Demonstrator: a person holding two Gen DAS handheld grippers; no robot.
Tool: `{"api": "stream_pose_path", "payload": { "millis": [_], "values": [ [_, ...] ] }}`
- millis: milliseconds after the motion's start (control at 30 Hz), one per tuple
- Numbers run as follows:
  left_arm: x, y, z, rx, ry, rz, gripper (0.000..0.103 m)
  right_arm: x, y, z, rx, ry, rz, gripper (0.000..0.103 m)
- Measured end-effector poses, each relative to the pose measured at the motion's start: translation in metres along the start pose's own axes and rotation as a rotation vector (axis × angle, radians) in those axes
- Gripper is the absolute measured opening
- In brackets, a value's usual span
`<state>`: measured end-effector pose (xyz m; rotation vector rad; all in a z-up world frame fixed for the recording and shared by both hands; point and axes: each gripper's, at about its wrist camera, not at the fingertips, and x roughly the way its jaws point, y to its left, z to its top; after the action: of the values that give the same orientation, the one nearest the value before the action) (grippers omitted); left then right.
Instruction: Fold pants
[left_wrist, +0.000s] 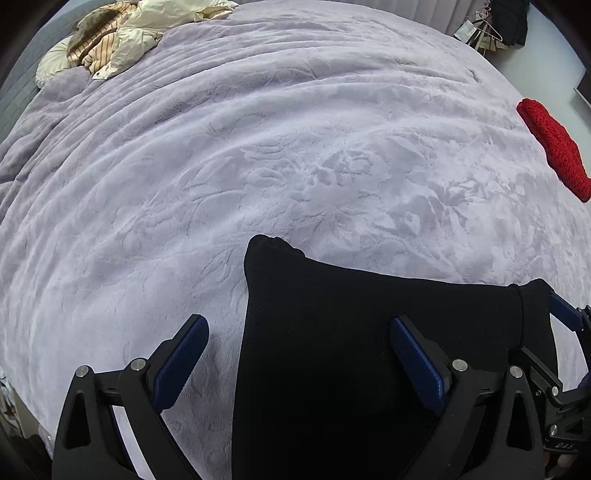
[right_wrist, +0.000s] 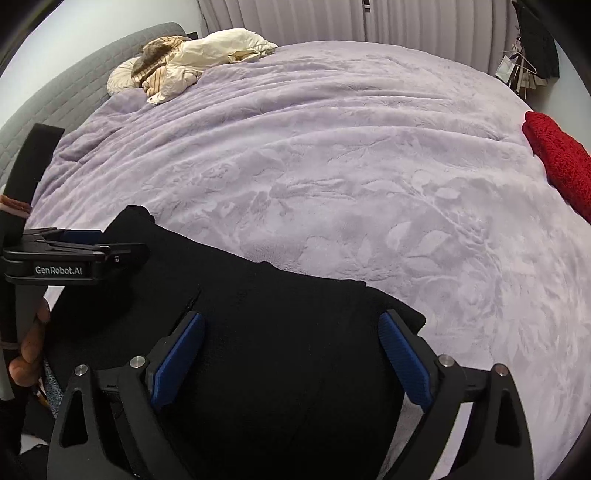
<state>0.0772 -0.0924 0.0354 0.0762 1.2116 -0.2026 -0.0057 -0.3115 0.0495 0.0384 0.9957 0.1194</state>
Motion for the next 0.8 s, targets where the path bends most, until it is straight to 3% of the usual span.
{"api": "stream_pose_path", "payload": {
  "millis": [333,467,567,667,800],
  "values": [
    [-0.009,0.000,-0.001,0.011,-0.020,0.008,0.100,-0.001,0.005,0.002,-0.011,0.005,-0.022,0.098],
    [-0.039,0.006,-0.003,-0.001,-0.074,0.018,0.100,-0.030,0.015,0.010,-0.018,-0.038,-0.075,0.098],
    [-0.044,0.016,0.004,-0.022,-0.105,0.079,0.100,-0.048,0.026,0.020,-0.012,-0.073,-0.100,0.098],
    [-0.027,0.029,0.002,-0.058,-0.035,0.096,0.100,-0.035,0.038,0.028,-0.038,-0.022,-0.148,0.098],
    [-0.027,0.032,-0.022,-0.033,-0.036,0.065,0.100,-0.006,0.051,0.008,-0.093,0.073,-0.191,0.099]
  ]
}}
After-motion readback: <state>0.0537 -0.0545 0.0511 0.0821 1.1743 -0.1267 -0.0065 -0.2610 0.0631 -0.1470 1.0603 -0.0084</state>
